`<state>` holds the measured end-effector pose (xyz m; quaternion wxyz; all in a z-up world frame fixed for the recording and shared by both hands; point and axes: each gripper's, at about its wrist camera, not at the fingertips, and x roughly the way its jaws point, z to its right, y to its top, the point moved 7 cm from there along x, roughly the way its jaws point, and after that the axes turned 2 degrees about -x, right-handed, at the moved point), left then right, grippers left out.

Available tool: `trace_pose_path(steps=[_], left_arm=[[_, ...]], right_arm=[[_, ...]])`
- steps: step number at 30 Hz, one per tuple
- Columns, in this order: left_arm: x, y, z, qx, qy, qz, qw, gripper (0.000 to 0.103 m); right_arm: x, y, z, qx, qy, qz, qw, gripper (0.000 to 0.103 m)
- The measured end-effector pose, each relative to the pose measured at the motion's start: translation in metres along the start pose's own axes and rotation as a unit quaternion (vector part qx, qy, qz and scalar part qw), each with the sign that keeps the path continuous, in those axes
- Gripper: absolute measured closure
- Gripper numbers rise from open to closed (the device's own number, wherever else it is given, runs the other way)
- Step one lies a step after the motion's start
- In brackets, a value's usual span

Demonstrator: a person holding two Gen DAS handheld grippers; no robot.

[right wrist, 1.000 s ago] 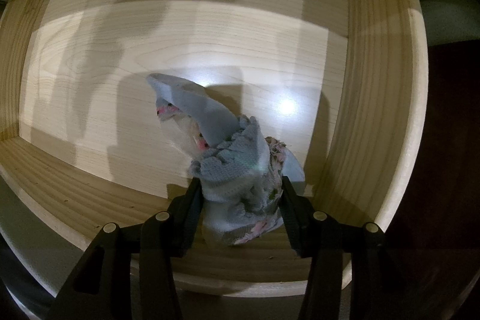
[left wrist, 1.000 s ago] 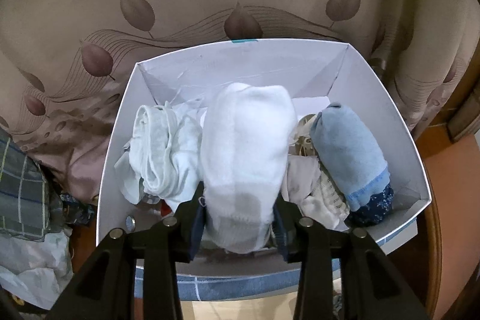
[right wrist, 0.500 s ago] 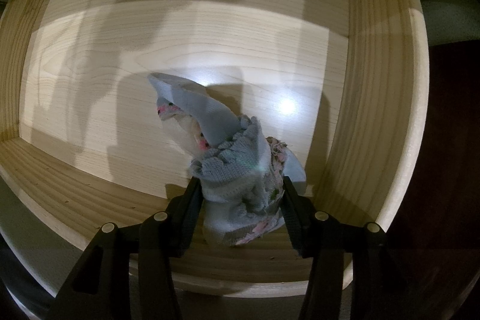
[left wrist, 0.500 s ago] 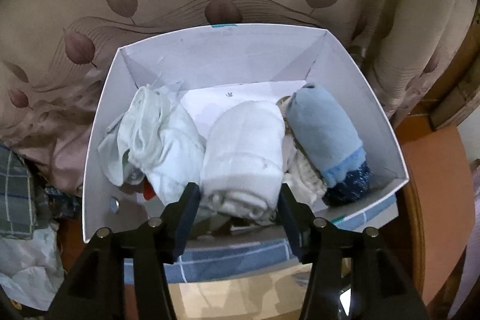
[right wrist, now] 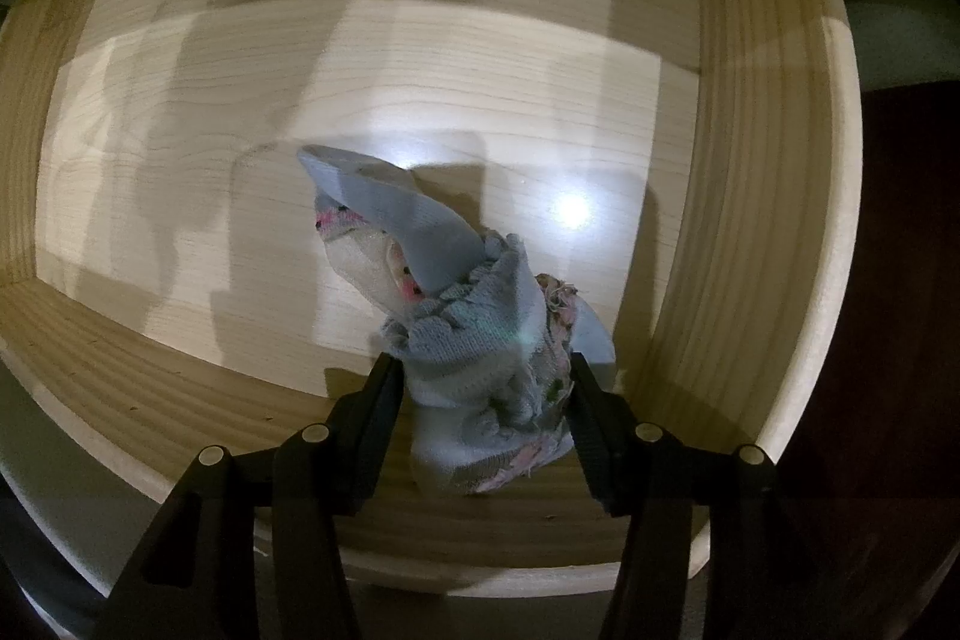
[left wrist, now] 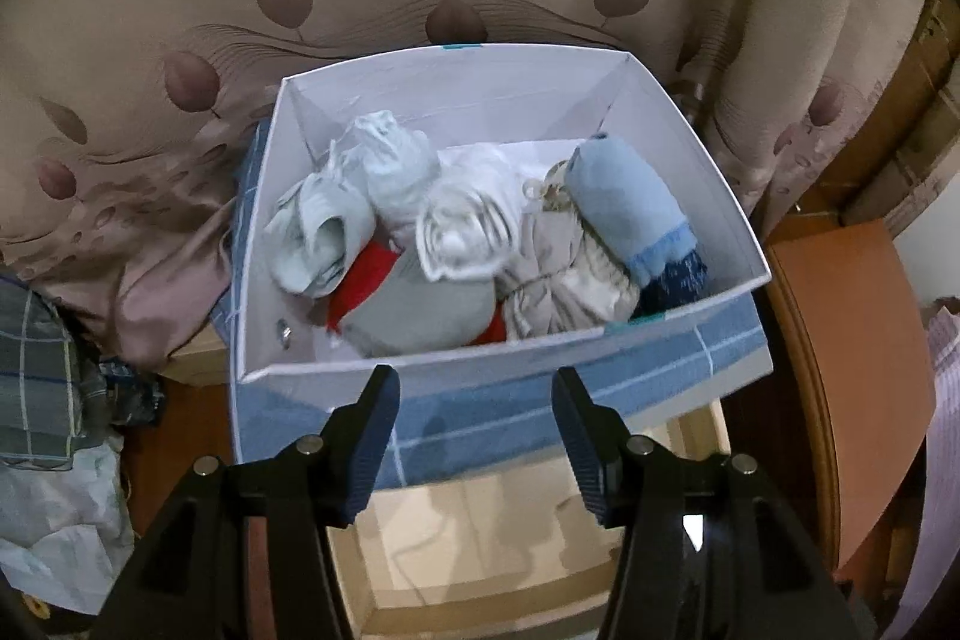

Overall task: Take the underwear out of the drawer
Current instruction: 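Return left tool to the drawer while right tool lifts grey sock out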

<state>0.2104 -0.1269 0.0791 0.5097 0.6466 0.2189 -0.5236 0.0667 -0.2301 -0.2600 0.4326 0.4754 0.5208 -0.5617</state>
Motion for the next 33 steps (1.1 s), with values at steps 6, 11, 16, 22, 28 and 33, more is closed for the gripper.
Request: trace_pose_path(steps=[6,11,16,22,28,33], left_arm=[[-0.009,-0.039,-0.016,0.007,0.016,-0.011,0.9998,0.049],[0.000,-0.080,-0.031,0.004,0.044,-0.021,0.9988,0.049],[0.025,-0.126,-0.050,-0.033,0.077,-0.033,0.9959,0.049],[0.058,-0.165,-0.065,-0.104,0.093,-0.046,0.9892,0.049],[0.089,-0.195,-0.059,-0.112,0.104,-0.071,0.9857,0.049],[0.103,-0.212,-0.052,-0.102,0.101,-0.076,0.9867,0.049]], right_arm=[[0.004,0.004,-0.006,0.001,-0.004,-0.003,1.000,0.051],[0.006,0.004,-0.007,0.001,-0.007,-0.005,1.000,0.051],[0.007,0.006,-0.007,0.002,-0.009,-0.007,1.000,0.050],[0.008,0.007,-0.006,0.006,-0.011,-0.005,1.000,0.053],[0.003,0.005,-0.004,0.010,-0.026,-0.001,1.000,0.064],[-0.001,0.004,0.005,0.035,-0.002,0.013,0.999,0.072]])
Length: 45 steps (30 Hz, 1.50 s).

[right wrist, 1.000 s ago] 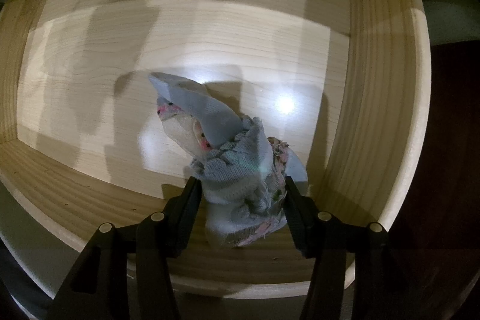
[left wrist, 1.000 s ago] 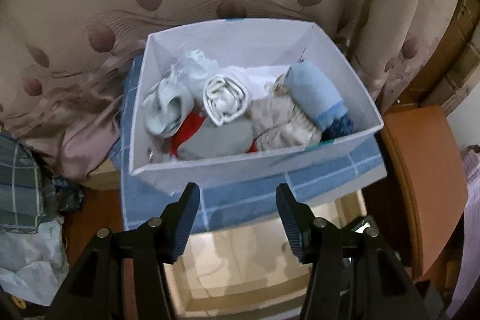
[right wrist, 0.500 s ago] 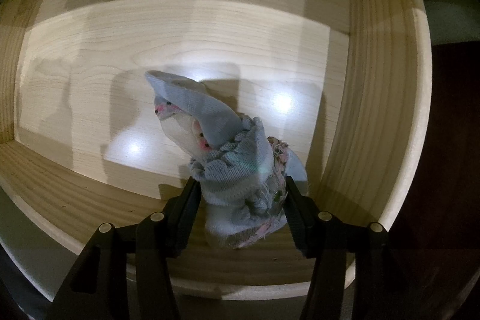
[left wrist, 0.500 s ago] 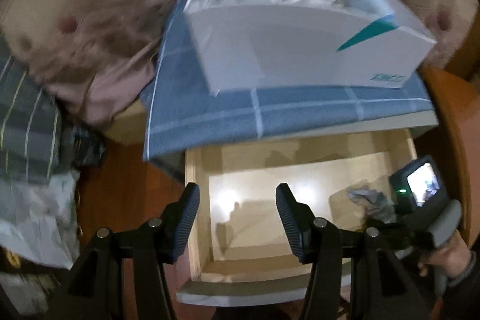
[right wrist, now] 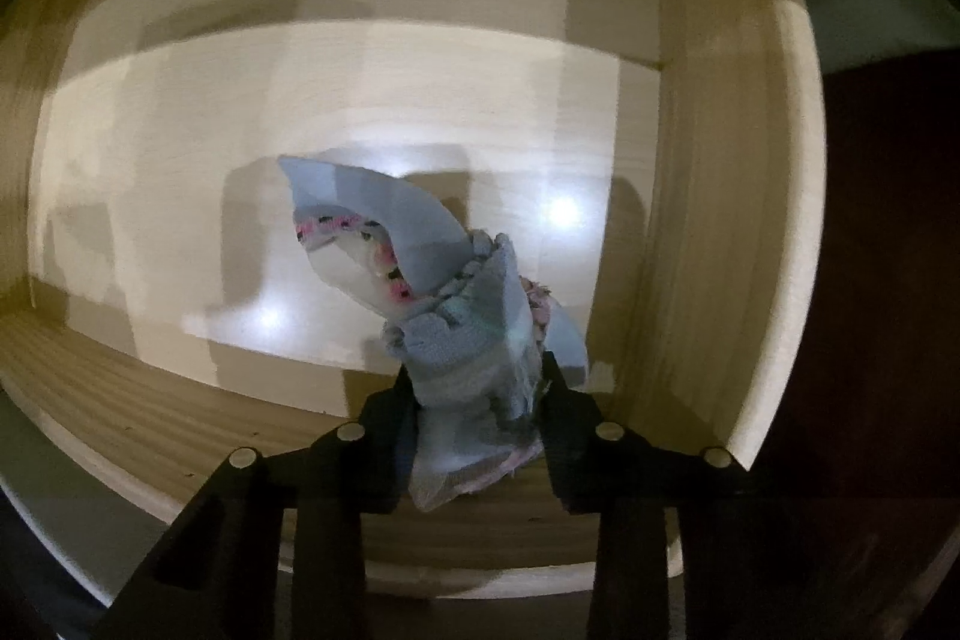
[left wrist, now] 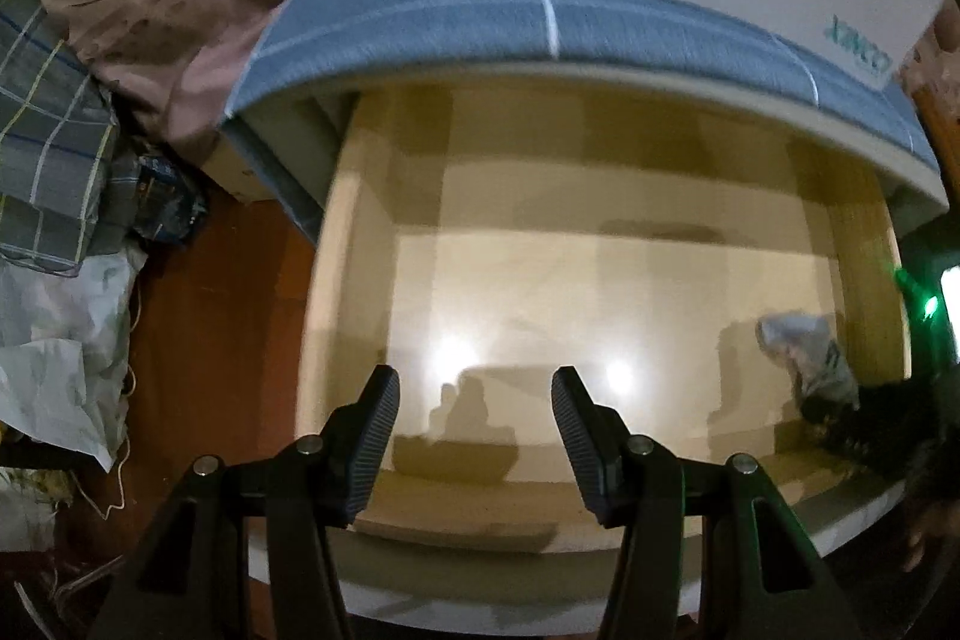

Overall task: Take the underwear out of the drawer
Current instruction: 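Return left tool to the drawer while right tool lifts grey sock out, then carry grey floral sock over the white box and open right tool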

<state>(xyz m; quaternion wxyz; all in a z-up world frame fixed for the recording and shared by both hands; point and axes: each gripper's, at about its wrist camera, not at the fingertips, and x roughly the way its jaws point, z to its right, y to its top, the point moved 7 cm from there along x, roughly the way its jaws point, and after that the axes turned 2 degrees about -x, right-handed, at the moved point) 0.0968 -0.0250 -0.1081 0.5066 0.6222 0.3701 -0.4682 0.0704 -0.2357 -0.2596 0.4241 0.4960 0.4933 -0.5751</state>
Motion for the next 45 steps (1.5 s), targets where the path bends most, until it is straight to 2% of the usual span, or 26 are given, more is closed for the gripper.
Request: trace_pose_path(steps=[3,9,22,25,30,40,45], left_arm=[[-0.001,-0.004,0.003,0.010,0.000,0.003,0.9999,0.049],[-0.020,-0.002,0.003,0.007,-0.001,0.064,0.9979,0.049],[-0.025,0.002,-0.002,-0.008,-0.008,0.082,0.9965,0.049],[-0.026,0.002,-0.005,-0.013,-0.007,0.086,0.9962,0.049],[-0.027,0.002,-0.004,-0.016,-0.008,0.088,0.9959,0.049],[-0.030,0.000,-0.006,-0.017,-0.001,0.092,0.9956,0.049],[-0.033,0.000,-0.007,-0.017,-0.003,0.096,0.9952,0.049]], right_arm=[[-0.003,0.000,0.003,0.010,0.011,0.009,1.000,0.074],[-0.011,-0.001,0.006,0.016,0.020,0.034,0.999,0.075],[-0.051,-0.019,0.017,0.025,0.048,0.128,0.990,0.074],[-0.061,-0.036,0.023,0.030,0.050,0.148,0.987,0.074],[-0.087,-0.047,0.028,0.034,0.056,0.187,0.980,0.074],[-0.188,-0.054,0.043,0.026,0.072,0.269,0.960,0.074],[-0.237,-0.046,0.034,0.019,0.074,0.309,0.948,0.074]])
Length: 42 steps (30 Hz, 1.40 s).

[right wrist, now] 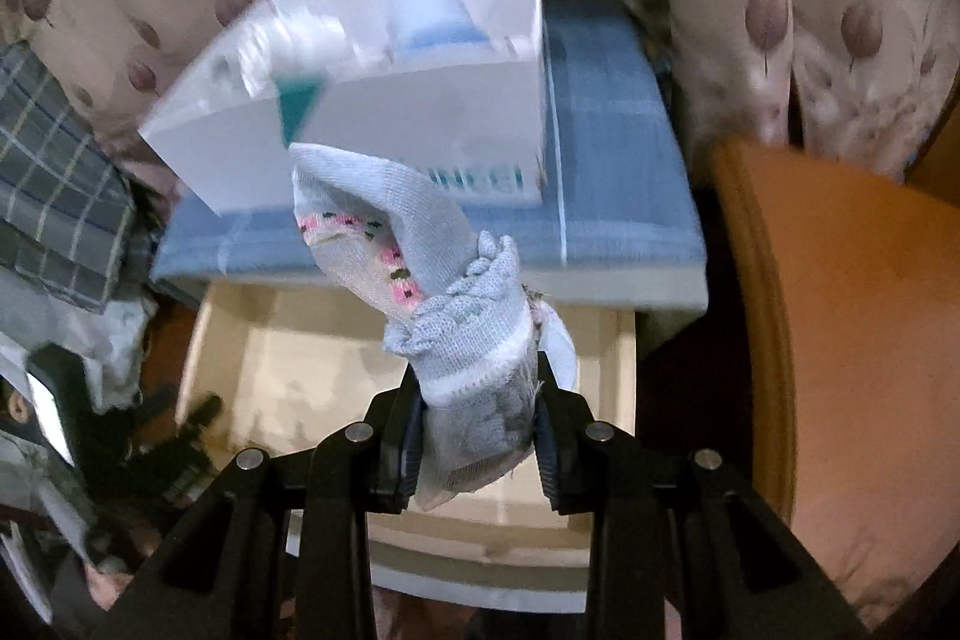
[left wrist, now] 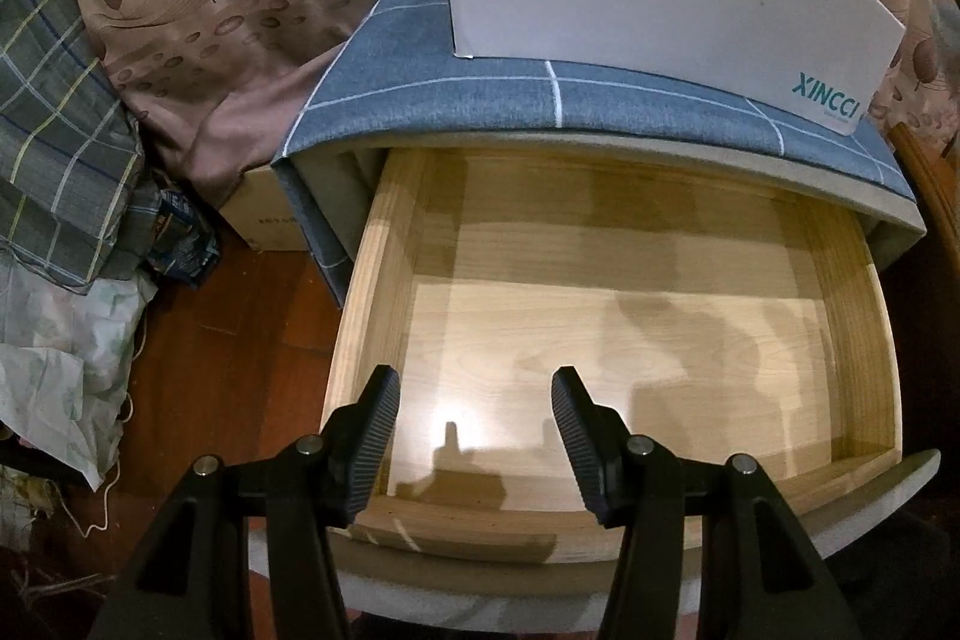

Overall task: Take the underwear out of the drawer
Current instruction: 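Carry grey floral sock over the white box and open right tool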

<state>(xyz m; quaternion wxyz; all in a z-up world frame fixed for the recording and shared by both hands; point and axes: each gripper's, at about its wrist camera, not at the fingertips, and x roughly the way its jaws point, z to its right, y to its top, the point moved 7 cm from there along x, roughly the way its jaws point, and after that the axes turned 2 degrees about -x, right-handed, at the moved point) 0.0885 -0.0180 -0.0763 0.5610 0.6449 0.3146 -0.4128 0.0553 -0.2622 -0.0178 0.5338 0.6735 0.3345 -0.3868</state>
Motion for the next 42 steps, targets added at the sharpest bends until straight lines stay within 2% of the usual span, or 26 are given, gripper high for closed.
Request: trace_pose_path(steps=[5,12,16,26,34,42], left_arm=[[-0.001,0.000,-0.002,-0.003,-0.001,0.002,1.0000,0.049],[-0.002,0.002,-0.004,-0.011,-0.002,0.005,0.9999,0.049],[-0.004,0.003,-0.005,-0.017,-0.003,0.007,0.9998,0.049],[-0.004,0.003,-0.009,-0.025,-0.005,0.008,0.9997,0.049],[-0.005,0.003,-0.011,-0.030,-0.008,0.006,0.9995,0.049],[-0.005,0.003,-0.011,-0.032,-0.009,0.008,0.9994,0.049]], right_arm=[[-0.026,0.050,-0.011,-0.013,-0.001,0.040,0.999,0.074],[-0.029,0.105,-0.038,-0.027,-0.004,0.076,0.997,0.074],[-0.022,0.127,-0.050,-0.032,-0.005,0.081,0.996,0.074],[0.022,0.170,-0.079,-0.051,-0.010,0.063,0.997,0.073],[0.069,0.183,-0.089,-0.048,-0.018,0.037,0.998,0.073],[0.098,0.183,-0.088,-0.037,-0.017,0.013,0.999,0.072]])
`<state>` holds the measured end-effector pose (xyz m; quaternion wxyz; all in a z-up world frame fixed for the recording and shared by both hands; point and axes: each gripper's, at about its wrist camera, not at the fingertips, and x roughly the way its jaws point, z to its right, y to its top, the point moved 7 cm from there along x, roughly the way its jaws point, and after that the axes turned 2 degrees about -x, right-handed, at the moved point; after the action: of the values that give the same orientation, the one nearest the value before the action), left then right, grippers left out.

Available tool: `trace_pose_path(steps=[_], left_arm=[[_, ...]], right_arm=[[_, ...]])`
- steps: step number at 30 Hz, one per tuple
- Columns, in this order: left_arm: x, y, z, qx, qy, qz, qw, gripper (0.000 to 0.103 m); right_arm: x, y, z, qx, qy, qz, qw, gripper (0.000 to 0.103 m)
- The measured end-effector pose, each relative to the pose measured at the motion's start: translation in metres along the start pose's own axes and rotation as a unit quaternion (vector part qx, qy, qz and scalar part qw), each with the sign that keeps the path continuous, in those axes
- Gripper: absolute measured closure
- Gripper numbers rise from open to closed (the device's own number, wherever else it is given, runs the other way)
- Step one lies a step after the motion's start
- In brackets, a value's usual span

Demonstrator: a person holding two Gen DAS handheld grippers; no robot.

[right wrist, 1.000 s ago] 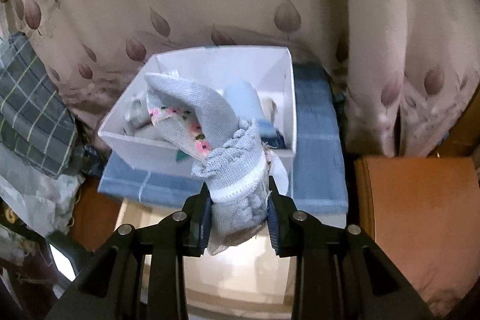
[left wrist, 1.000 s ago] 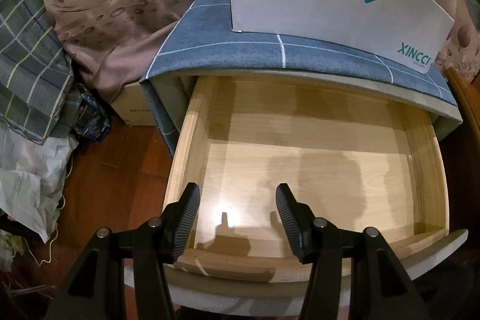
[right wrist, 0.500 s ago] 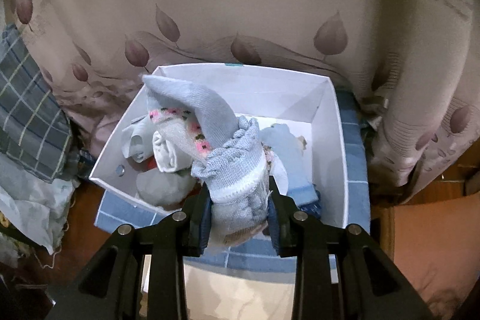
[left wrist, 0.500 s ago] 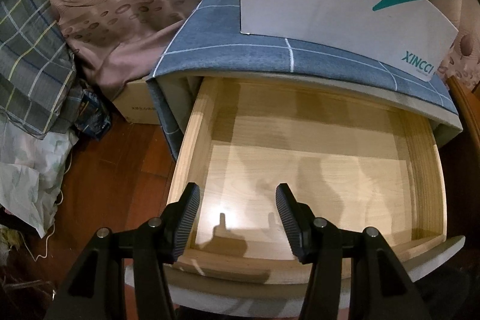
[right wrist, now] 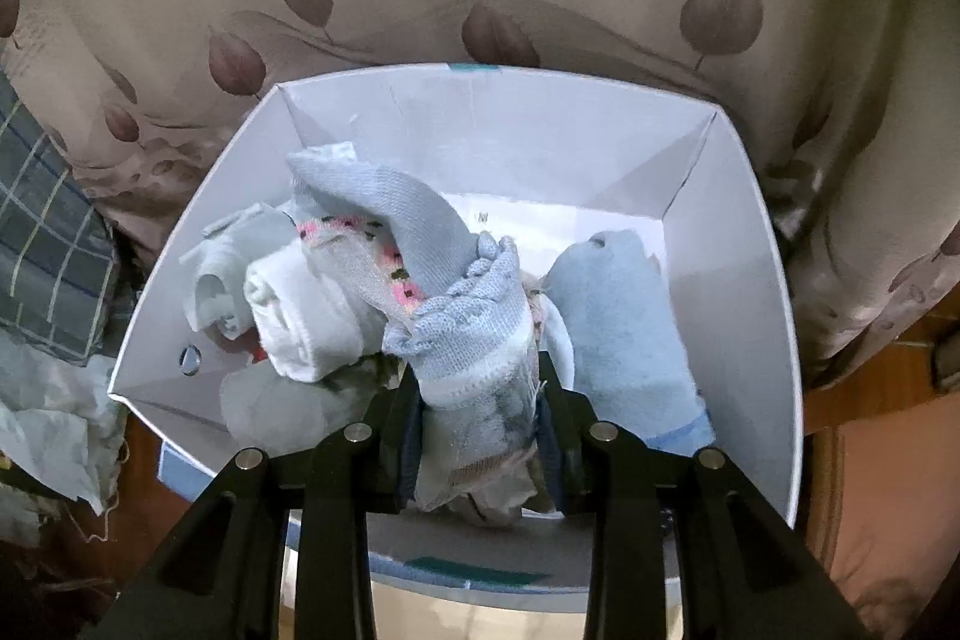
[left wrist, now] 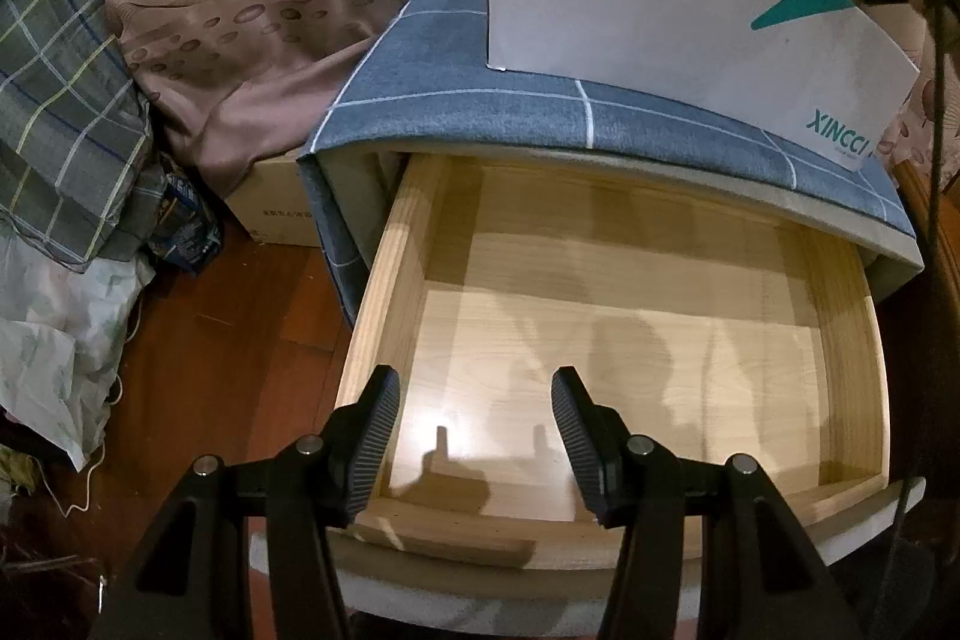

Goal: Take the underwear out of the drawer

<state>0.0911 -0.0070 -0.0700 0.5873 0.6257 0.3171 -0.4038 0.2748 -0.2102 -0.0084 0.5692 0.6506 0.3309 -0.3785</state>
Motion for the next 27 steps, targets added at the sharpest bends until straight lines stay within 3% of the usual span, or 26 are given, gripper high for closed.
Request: trace_pose_path(steps=[9,11,16,21,27], left_arm=[[-0.001,0.000,-0.001,-0.003,0.001,0.000,1.0000,0.049],[-0.001,0.000,-0.001,-0.002,0.003,0.000,1.0000,0.049],[-0.001,0.001,-0.001,-0.004,0.004,0.001,1.0000,0.049],[-0.002,0.001,-0.002,0.000,0.005,0.004,1.0000,0.049],[-0.004,0.000,-0.001,0.003,0.007,0.010,0.9999,0.049]], right_arm=[[0.005,-0.003,-0.004,0.000,-0.002,0.004,1.000,0.058],[0.002,-0.004,-0.005,-0.004,0.000,0.006,1.000,0.043],[-0.019,-0.010,-0.006,0.002,0.010,0.020,1.000,0.023],[-0.060,-0.032,-0.002,-0.001,0.024,0.045,0.999,0.017],[-0.103,-0.087,0.007,-0.010,0.030,0.063,0.998,0.011]])
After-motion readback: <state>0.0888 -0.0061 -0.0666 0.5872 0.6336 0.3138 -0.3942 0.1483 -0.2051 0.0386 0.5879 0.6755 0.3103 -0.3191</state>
